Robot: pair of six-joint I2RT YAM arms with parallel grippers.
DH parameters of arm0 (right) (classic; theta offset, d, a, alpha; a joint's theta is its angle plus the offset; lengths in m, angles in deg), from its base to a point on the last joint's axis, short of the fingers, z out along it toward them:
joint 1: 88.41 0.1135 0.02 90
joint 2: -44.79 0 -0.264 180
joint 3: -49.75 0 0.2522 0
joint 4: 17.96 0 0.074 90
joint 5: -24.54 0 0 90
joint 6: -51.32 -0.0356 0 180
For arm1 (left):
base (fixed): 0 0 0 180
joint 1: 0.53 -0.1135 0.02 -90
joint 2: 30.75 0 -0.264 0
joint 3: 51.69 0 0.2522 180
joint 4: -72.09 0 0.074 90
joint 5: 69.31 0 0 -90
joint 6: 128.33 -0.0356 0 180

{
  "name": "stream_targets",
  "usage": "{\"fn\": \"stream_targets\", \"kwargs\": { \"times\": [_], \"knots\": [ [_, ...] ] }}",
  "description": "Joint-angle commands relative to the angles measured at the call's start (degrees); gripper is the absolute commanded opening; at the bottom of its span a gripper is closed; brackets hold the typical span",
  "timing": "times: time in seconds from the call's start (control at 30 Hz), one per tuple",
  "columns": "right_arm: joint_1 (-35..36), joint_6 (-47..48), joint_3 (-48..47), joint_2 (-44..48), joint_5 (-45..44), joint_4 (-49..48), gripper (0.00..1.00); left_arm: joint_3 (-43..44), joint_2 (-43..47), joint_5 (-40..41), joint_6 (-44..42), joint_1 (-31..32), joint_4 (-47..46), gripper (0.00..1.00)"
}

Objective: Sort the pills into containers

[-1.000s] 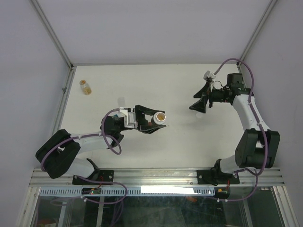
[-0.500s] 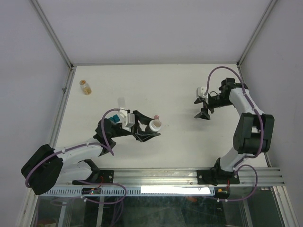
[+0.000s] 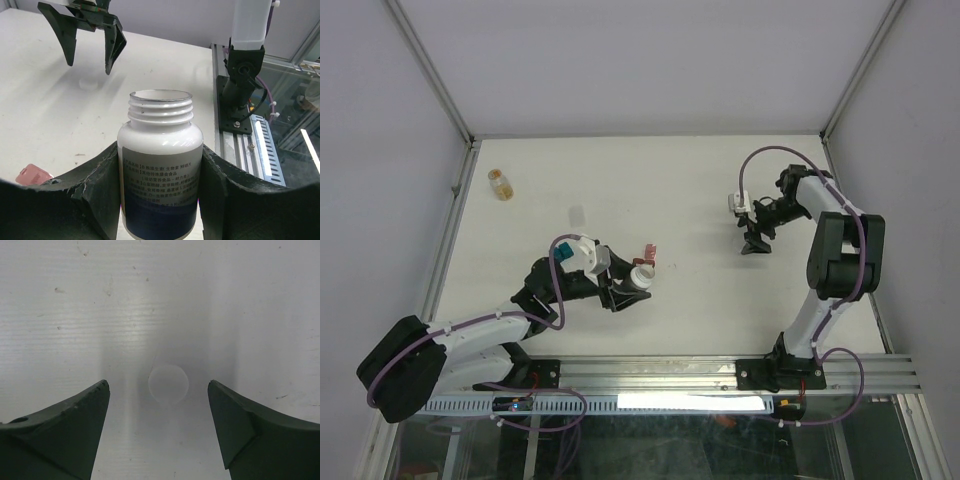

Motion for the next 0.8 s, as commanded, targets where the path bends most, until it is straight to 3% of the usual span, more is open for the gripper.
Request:
{"fn": "stream_targets", "kwargs": {
  "times": [0.0, 0.4, 0.77],
  "knots": [
    [0.0, 1.06, -2.21, -1.69, -4.12, -1.21, 0.83, 1.01, 0.2, 1.41, -1.64, -0.56, 2.33, 0.0],
    [3.72, -3.53, 2.2, -2.56, -8.38, -8.38, 0.79, 0.53, 1.47, 2.3, -2.72, -0.55, 4.91, 0.0],
    [4.97, -6.66, 2.33, -4.0, -11.85, -9.48, 0.69, -0.09, 3.2, 2.38, -2.21, -0.63, 6.04, 0.0]
  ]
}}
